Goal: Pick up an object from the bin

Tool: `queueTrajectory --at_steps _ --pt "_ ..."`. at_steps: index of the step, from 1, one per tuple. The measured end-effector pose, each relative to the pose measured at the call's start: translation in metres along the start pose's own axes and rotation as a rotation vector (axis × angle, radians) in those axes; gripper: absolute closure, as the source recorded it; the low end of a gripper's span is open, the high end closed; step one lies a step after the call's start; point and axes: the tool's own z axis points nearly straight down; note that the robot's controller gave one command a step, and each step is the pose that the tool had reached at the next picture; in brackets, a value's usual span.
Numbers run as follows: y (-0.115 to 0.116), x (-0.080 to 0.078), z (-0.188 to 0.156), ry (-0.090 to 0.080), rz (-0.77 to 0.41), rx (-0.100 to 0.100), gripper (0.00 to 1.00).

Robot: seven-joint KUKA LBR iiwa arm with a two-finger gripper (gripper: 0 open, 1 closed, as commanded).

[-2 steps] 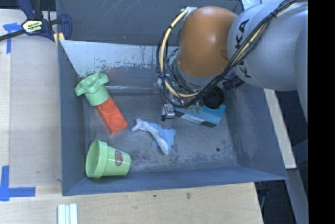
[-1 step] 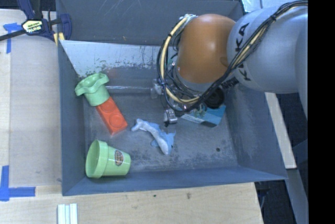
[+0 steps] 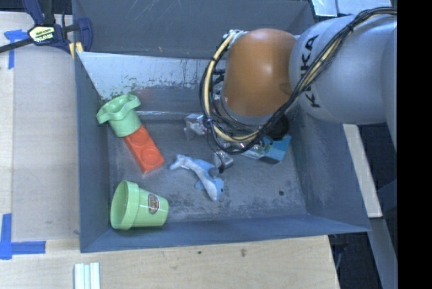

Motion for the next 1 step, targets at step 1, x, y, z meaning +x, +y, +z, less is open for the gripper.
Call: queueTrajectory --at_steps 1 --pt "0.0123 0.0171 0.0112 -0.008 -0.199 0.003 0.0"
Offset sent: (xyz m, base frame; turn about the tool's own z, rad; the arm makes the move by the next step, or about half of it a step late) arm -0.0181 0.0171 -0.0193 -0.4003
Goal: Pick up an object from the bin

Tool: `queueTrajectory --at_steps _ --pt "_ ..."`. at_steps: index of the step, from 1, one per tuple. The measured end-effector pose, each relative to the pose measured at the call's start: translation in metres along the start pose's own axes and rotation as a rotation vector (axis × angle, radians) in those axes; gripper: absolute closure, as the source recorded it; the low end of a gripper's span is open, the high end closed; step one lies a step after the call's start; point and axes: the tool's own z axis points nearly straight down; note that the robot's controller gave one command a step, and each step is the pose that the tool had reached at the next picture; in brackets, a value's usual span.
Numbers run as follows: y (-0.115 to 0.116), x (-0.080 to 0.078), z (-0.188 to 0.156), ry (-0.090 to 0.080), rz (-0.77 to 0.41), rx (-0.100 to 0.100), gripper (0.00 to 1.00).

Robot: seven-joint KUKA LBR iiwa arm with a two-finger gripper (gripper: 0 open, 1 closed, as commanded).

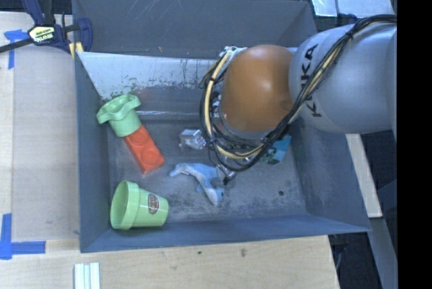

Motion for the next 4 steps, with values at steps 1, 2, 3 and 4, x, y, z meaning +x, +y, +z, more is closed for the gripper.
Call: queueTrajectory --at_steps 1,2,3,4 --pt "0.011 0.005 0.004 0.003 -0.085 -0.002 0.0" --pt "0.01 0.0 0.009 -0.002 -0.298 0.0 0.0" --pt "0.004 -0.015 0.038 -0.002 -0.559 -0.002 1.0" --pt "0.004 -0.015 0.038 -0.001 -0.559 -0.002 1.0"
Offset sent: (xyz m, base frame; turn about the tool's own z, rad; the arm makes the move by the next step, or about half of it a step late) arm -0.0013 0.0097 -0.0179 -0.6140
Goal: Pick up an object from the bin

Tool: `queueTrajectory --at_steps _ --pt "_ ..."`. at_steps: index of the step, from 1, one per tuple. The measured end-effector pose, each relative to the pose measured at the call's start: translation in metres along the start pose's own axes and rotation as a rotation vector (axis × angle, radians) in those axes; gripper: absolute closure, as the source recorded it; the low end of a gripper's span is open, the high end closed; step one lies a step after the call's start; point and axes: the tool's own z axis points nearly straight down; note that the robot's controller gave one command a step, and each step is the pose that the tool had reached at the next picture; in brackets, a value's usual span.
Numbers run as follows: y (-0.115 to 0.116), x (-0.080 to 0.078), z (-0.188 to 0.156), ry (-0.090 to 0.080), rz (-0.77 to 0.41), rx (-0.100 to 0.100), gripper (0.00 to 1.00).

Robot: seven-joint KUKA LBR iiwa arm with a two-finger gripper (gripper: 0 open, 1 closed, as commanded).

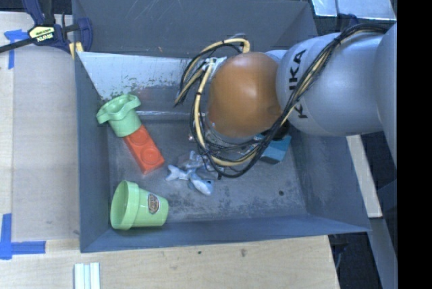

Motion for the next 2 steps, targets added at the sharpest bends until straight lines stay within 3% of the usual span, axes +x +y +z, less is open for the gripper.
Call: queueTrajectory --at_steps 1,2 --pt "0.0087 -0.0061 -0.1263 -0.003 0.009 0.002 1.0" --pt "0.0089 -0.006 -0.1259 -0.003 0.009 0.001 1.0"
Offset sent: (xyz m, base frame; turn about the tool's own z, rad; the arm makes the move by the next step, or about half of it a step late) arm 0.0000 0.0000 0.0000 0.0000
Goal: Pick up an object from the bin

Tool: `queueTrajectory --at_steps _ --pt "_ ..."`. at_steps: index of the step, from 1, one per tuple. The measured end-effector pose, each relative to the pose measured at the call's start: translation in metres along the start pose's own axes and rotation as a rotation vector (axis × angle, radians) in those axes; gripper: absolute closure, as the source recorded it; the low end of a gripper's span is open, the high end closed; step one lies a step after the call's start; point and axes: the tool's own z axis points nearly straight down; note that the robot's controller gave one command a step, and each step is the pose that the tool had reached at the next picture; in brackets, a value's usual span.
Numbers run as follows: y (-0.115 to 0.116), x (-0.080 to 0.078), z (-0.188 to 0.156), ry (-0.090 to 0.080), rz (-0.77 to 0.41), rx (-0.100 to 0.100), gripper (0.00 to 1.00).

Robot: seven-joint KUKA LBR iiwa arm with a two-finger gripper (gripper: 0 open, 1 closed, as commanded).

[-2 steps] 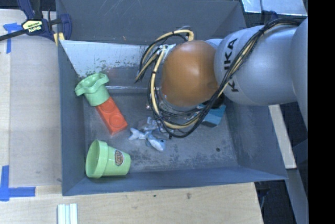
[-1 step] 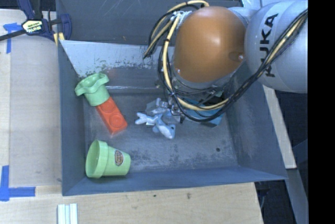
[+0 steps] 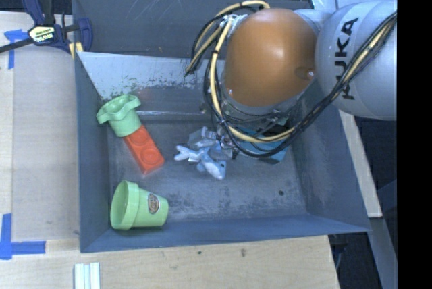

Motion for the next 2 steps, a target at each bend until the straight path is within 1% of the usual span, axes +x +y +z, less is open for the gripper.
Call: queueTrajectory --at_steps 1,2 --pt "0.015 -0.011 0.048 -0.005 -0.016 0.008 1.0" --pt "-0.007 -0.007 -0.097 -0.007 0.049 0.01 1.0"
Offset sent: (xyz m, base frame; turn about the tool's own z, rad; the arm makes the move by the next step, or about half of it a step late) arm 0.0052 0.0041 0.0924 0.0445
